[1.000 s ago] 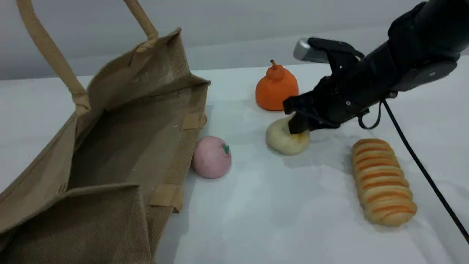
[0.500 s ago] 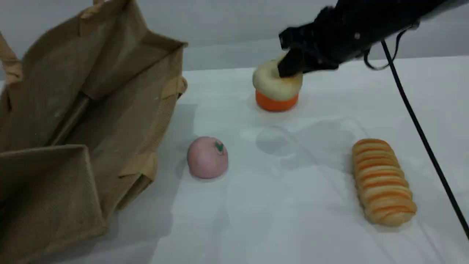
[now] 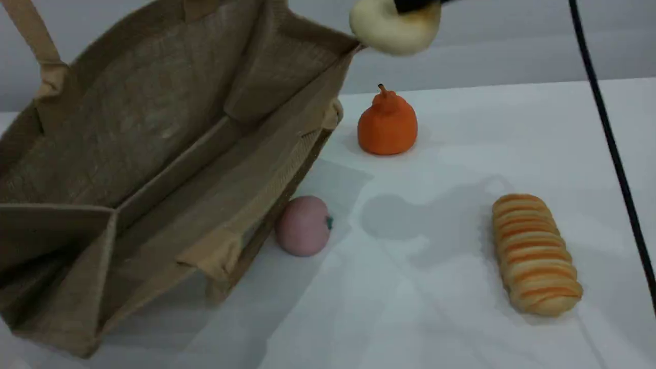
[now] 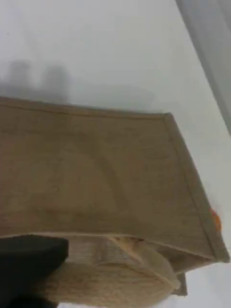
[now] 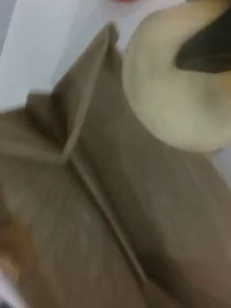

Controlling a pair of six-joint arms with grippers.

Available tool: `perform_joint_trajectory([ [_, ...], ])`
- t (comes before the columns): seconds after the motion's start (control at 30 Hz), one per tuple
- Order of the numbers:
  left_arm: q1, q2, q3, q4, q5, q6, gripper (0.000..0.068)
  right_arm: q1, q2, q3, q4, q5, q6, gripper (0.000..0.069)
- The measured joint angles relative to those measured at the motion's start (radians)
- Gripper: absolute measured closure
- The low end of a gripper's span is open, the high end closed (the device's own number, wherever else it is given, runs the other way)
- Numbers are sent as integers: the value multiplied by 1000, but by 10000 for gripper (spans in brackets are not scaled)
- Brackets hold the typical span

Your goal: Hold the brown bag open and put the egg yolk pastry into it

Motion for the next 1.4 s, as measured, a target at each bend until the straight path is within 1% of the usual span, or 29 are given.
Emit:
perform_joint_trajectory([
  [0.07,0,6,0,-25,-1,21,595,0,-36,0,-22,30,25,657],
  [0.13,0,16,0,-67,-1,53,595,0,-57,0,-34,63,40,657],
  [0.23,0,34,0,-129,-3,95,595,0,-62,0,-62,118,67,657],
  [0.3,0,47,0,-159,-5,105,595,0,-61,0,-68,146,79,657],
  [0.43,0,67,0,-187,-5,124,595,0,-61,0,-60,195,82,657],
  [0.57,0,69,0,-218,-4,150,595,1,-61,0,-36,211,82,658],
  [0.7,0,69,0,-249,-3,153,595,35,-61,0,-33,223,81,658],
  [0.8,0,69,0,-265,-3,167,595,82,-60,0,-35,226,81,658],
  [0.97,0,68,0,-264,-3,170,595,171,-57,0,-53,184,81,658],
  [1.2,0,66,0,-263,-2,169,595,233,14,0,14,117,80,658],
  [1.4,0,66,0,-268,-2,169,595,287,108,0,92,-6,75,658],
])
